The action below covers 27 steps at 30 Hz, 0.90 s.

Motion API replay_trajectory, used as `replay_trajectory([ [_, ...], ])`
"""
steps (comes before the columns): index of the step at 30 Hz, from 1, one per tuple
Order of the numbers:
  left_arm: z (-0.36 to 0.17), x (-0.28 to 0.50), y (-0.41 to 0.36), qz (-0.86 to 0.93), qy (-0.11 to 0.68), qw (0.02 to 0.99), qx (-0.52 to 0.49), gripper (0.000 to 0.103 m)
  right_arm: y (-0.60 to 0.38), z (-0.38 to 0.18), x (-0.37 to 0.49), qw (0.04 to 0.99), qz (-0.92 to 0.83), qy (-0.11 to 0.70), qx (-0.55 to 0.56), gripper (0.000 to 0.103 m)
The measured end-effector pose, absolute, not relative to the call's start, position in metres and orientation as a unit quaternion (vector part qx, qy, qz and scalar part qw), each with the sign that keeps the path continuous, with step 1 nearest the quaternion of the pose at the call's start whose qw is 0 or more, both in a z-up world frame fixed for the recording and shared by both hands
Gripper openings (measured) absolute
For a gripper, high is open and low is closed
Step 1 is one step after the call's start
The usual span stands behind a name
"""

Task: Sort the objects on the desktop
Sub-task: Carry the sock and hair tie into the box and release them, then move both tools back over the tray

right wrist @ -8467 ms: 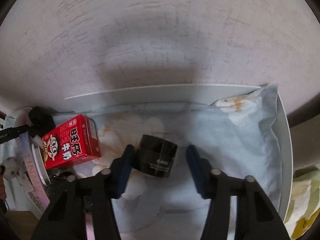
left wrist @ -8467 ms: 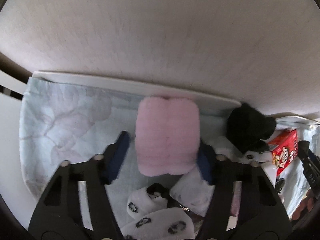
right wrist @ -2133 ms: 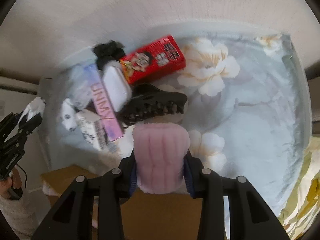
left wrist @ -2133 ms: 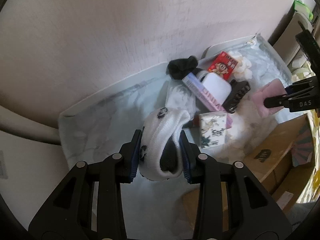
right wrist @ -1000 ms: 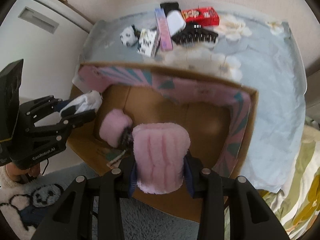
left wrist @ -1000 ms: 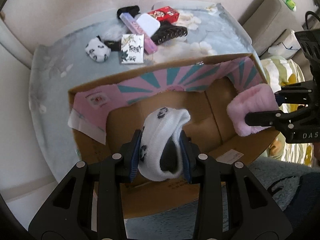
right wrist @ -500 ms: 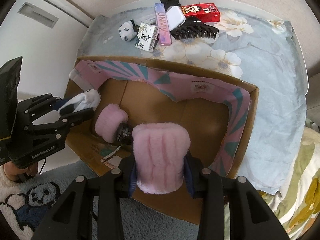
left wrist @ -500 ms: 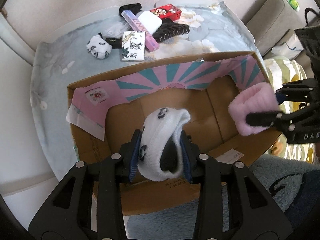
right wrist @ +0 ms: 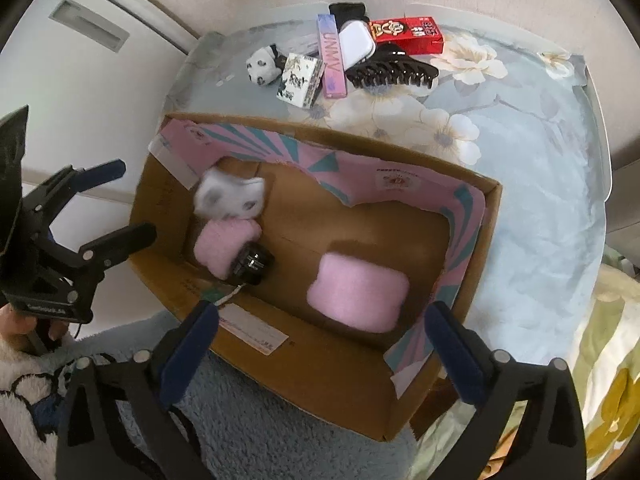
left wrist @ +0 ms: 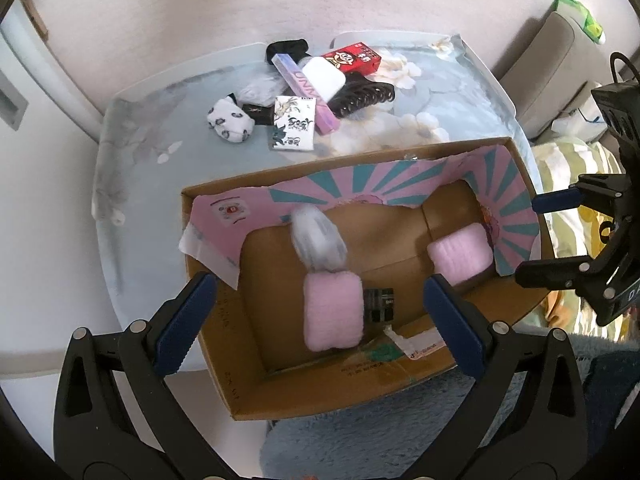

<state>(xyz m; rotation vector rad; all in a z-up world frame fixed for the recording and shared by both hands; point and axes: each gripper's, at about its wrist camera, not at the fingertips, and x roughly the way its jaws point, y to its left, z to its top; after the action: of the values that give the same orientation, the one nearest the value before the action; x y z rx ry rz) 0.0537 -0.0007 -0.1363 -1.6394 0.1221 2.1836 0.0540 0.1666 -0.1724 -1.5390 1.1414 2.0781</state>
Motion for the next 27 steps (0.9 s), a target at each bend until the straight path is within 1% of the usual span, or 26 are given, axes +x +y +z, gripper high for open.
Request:
replay_trajectory([
  [5,-0.130,0.054,0.001,0.786,0.047,0.206,-0.581,0.103,0.168,-0.169,0.060,0.164,0.726,0.425,-0.515,0.103],
  [8,-0.128,0.052,0.000,0.788,0.048,0.203,-0.579,0.103,0.168,-0.167,0.061,0.166,0.729,0.427,-0.509,0.103],
  [12,-0.125,0.050,-0.005,0.790,0.039,0.201,-0.577,0.103,0.166,-0.167,0.060,0.162,0.729,0.426,-0.511,0.103],
  [15,-0.123,0.048,-0.010,0.793,0.033,0.197,-0.576,0.103,0.169,-0.168,0.060,0.159,0.717,0.439,-0.517,0.103],
  [20,-0.118,0.045,-0.022,0.797,0.023,0.193,-0.571,0.103,0.179,-0.153,0.067,0.190,0.723,0.447,-0.491,0.103],
  [27,-0.097,0.023,-0.024,0.814,0.043,0.198,-0.544,0.103,0.207,-0.132,0.071,0.226,0.734,0.437,-0.469,0.103],
])
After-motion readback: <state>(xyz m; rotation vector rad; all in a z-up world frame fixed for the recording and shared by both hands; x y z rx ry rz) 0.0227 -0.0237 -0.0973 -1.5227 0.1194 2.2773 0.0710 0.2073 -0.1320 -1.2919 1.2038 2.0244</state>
